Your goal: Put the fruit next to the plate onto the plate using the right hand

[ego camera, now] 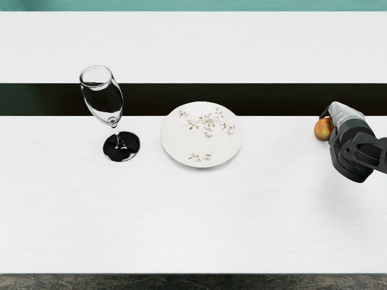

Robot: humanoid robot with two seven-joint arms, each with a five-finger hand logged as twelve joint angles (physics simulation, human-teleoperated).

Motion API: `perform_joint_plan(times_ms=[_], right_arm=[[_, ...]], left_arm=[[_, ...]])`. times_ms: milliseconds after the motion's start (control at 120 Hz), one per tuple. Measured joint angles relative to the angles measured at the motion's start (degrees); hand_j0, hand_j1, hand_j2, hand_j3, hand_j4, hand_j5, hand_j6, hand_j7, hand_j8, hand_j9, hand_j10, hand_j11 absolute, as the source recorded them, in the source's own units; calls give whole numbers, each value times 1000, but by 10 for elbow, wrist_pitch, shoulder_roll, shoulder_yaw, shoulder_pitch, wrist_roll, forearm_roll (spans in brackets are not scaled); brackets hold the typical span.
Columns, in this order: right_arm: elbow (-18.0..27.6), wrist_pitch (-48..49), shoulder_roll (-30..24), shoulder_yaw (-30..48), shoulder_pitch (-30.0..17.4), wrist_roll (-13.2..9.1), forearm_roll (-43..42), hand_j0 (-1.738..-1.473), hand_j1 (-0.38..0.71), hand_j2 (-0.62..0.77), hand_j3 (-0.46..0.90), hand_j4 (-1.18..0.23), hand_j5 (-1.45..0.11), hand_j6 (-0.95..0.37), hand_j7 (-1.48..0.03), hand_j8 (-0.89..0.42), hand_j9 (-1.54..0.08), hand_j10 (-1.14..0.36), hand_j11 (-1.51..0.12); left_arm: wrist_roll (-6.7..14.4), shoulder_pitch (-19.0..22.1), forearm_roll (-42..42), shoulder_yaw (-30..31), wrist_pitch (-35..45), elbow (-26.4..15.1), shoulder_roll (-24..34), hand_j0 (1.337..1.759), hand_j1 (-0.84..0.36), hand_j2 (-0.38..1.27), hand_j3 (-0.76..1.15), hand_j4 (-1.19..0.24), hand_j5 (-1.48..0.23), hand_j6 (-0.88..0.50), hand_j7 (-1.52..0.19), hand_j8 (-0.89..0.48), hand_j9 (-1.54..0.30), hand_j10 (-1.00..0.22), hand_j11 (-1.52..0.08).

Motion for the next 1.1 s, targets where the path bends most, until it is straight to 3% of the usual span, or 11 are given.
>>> perform_joint_plan(times_ms=[225,500,750,1100], right_arm=[[0,5,1,0,1,-1,0,-1656,235,-49,-1,-514,-656,-466,-660,-516,-654,-516,-653],[1,10,0,1,3,0,-2,-1655,253,73,-1,-557,-747,-460,-749,-572,-748,-579,-747],[7,15,0,3,6,0,-2,-1653,259,83,0,-542,-804,-432,-802,-544,-806,-618,-805],[55,21,-25,15,19,0,0,-1653,263,83,0,-522,-830,-417,-820,-526,-834,-622,-834]], left_arm=[[0,1,0,-1,0,0,0,1658,349,0,0,0,0,0,0,0,0,0,0],[0,1,0,0,0,0,0,1658,349,0,0,0,0,0,0,0,0,0,0],[0,1,0,0,0,0,0,1658,349,0,0,0,0,0,0,0,0,0,0],[0,1,0,0,0,0,0,1658,349,0,0,0,0,0,0,0,0,0,0]])
